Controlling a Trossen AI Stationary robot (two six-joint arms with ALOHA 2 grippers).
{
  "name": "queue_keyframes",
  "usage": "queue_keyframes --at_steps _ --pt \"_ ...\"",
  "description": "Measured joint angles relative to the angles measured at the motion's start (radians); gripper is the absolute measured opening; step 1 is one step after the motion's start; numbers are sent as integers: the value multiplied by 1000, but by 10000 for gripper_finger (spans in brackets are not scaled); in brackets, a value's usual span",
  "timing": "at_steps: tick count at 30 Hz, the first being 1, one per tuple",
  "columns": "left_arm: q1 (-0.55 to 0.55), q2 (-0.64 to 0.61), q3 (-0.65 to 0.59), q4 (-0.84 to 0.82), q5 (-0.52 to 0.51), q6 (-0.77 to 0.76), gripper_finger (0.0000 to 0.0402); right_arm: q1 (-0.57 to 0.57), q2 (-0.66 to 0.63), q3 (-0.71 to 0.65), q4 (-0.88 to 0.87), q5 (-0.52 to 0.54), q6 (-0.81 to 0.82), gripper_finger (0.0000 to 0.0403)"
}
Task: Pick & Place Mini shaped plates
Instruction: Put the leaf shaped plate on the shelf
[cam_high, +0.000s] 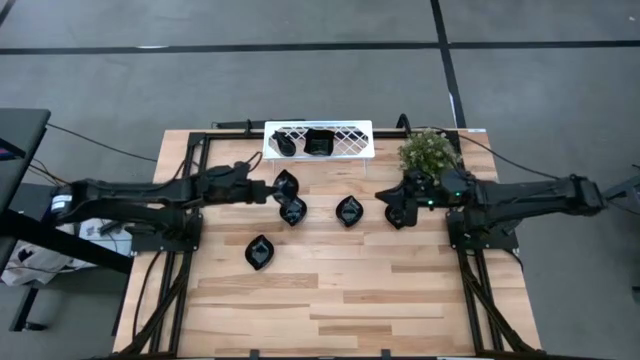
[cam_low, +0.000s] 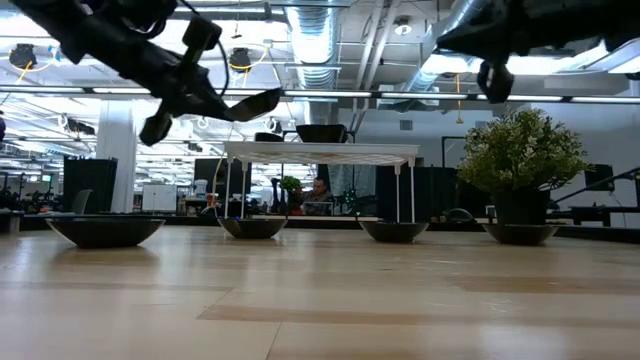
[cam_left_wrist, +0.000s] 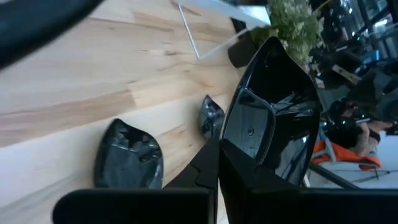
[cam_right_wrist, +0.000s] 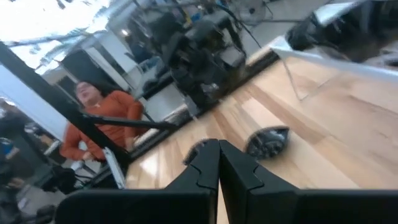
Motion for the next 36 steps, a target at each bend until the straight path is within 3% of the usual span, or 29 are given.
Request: queue_keyframes --at_steps 3,14,29,36 --pt "-21 63 41 15 0 0 5 9 47 15 64 -16 -12 1" --pt "-85 229 226 22 -66 71 5 36 198 180 15 -19 -115 1" --pt "-151 344 356 22 -224 152 5 36 379 503 -389 25 -258 2" --pt "-165 387 405 22 -237 225 5 25 498 642 -530 71 -280 34"
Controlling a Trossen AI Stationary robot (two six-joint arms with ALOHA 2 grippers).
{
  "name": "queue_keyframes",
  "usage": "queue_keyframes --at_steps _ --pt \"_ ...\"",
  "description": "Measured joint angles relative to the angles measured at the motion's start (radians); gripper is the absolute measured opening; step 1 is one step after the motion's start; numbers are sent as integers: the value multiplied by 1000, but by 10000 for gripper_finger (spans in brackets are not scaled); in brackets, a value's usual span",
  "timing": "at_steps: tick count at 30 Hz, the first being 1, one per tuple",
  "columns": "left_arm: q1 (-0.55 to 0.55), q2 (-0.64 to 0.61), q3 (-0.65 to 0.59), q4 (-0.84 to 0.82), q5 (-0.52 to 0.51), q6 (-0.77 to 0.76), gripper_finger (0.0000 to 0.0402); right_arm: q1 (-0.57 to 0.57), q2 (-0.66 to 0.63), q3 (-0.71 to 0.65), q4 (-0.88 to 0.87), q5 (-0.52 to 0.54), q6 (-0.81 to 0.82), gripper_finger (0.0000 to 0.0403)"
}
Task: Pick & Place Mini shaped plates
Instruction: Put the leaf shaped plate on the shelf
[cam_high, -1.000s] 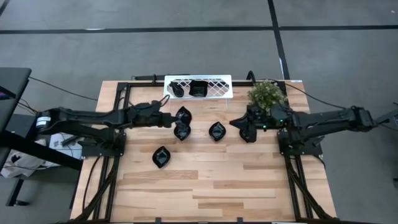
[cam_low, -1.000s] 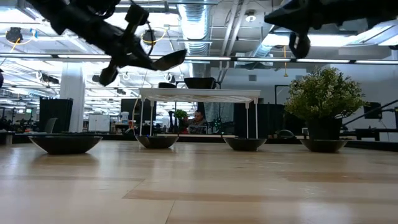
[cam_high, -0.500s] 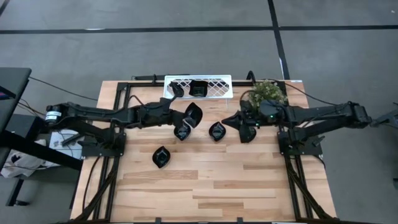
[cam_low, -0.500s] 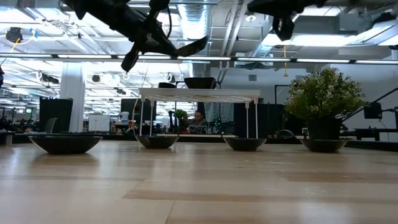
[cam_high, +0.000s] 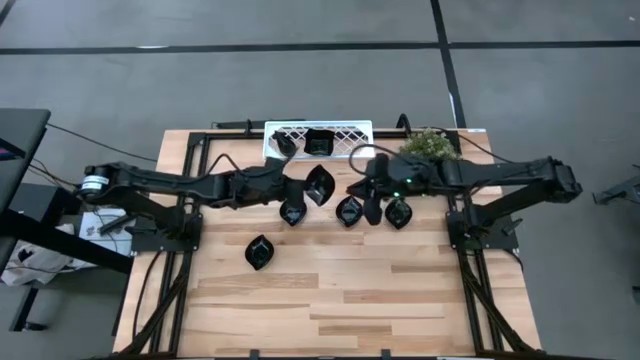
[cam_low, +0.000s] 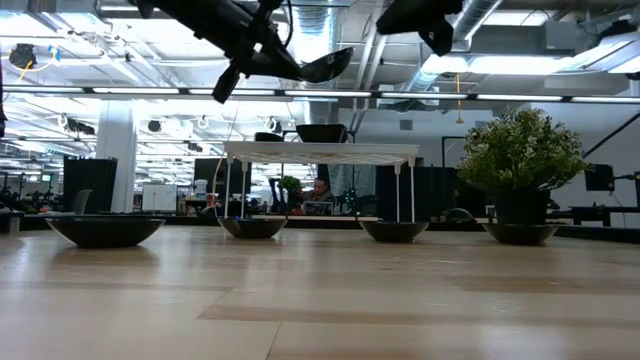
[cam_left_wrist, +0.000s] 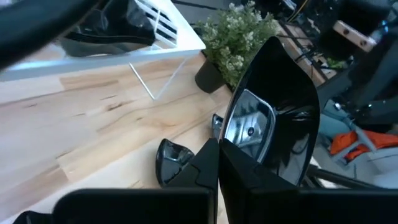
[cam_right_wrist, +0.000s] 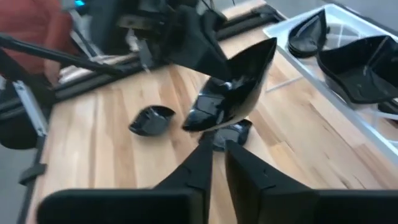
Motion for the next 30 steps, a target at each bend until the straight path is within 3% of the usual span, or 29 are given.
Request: queue_keyframes --at_steps 6,15,30 --pt "-39 33 22 0 -94 79 5 -12 95 115 -125 26 -23 68" --pt "-72 32 23 -13 -247 176 5 -10 206 274 -279 99 -45 78" --pt "-72 32 23 -21 -290 233 5 -19 350 444 -364 116 -142 78"
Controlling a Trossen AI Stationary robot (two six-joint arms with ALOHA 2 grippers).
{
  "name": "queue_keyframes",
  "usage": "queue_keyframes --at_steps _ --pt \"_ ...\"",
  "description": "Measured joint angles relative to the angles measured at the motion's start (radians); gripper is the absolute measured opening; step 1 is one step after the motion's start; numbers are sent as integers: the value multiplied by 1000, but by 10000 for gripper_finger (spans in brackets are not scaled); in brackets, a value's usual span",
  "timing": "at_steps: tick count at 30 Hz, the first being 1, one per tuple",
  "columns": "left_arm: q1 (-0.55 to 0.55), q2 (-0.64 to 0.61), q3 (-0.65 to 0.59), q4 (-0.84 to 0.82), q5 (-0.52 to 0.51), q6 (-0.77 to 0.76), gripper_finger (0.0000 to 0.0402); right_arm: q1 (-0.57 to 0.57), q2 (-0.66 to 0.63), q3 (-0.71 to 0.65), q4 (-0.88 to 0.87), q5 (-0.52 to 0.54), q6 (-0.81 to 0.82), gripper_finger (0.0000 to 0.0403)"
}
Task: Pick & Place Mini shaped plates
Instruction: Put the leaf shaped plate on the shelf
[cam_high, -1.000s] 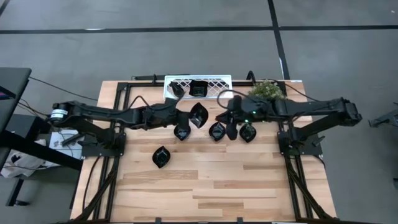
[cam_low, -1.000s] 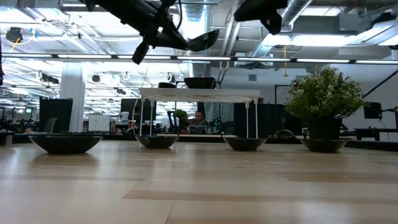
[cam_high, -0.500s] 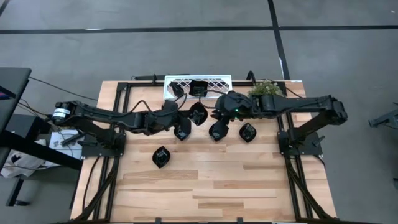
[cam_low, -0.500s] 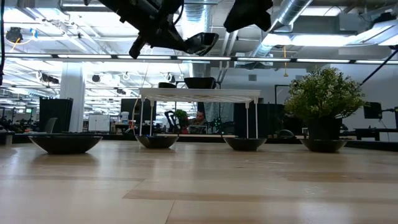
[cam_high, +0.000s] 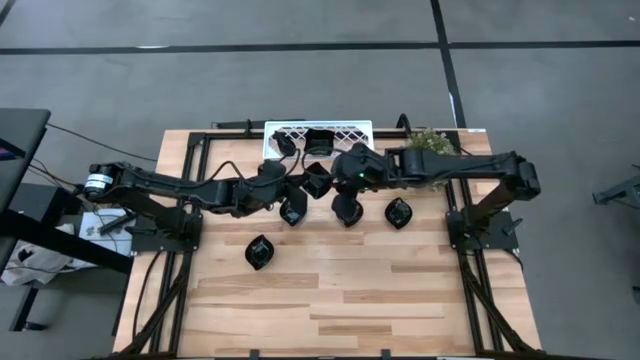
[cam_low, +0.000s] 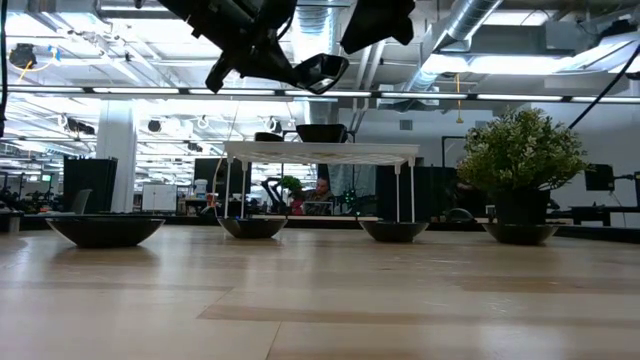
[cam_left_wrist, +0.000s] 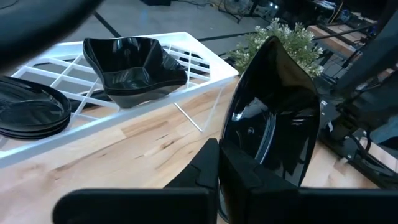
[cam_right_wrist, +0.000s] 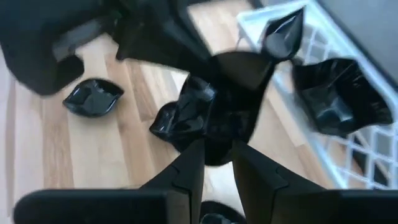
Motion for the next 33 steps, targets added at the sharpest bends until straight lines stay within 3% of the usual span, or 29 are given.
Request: queue_keyframes --at_steps 6,33 --pt "-6 0 0 -9 0 0 5 0 -12 5 -9 39 -4 78" --pt "-6 0 -1 -6 0 0 5 -64 16 3 51 6 -14 78"
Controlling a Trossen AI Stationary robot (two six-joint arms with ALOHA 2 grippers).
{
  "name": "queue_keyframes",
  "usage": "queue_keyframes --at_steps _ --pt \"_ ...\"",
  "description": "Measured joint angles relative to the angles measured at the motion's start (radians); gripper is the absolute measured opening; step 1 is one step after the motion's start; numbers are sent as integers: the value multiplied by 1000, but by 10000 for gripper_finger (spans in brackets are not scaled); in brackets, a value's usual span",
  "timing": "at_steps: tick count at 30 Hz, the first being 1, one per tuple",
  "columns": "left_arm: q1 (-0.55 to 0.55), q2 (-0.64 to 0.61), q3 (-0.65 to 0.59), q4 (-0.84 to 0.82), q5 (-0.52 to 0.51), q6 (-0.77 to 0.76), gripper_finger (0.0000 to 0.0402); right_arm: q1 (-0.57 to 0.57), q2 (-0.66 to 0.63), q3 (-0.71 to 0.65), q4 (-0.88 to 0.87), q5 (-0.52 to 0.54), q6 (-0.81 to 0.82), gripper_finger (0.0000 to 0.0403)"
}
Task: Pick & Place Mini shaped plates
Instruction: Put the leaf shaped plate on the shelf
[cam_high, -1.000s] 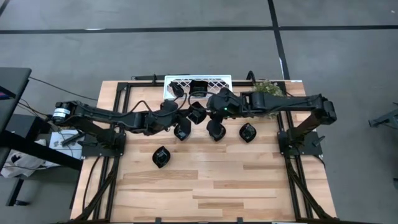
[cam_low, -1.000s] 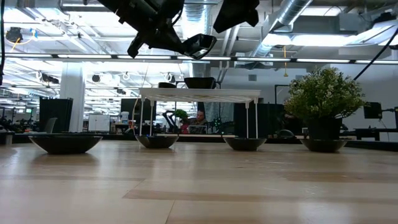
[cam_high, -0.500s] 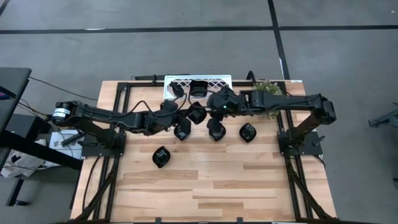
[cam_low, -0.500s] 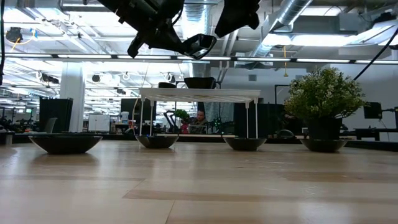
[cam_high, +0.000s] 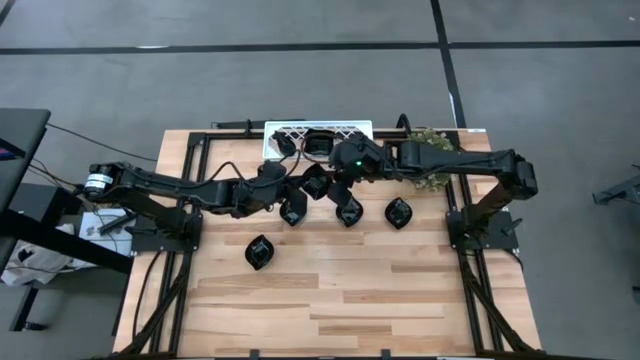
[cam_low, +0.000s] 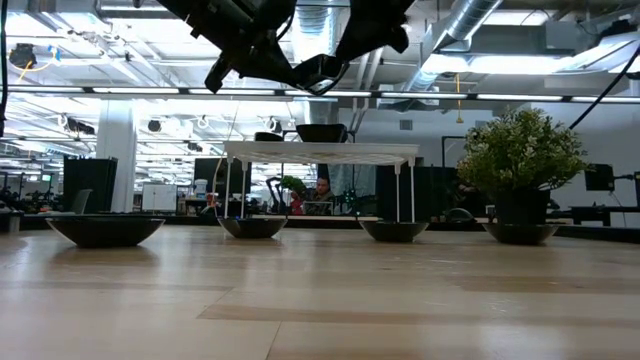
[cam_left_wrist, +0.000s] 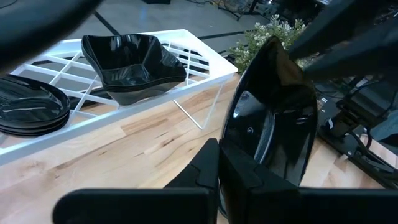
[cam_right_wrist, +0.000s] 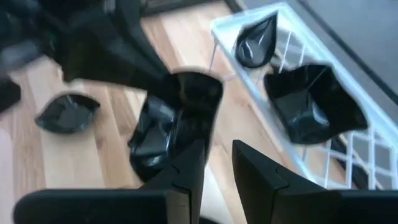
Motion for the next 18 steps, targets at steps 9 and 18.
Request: queue_keyframes --at_steps 9,18 --pt "-5 0 -5 -4 0 0 5 1 64 5 -28 -1 -16 78" --pt "-12 0 -18 -3 0 0 5 1 69 30 -19 1 -36 77"
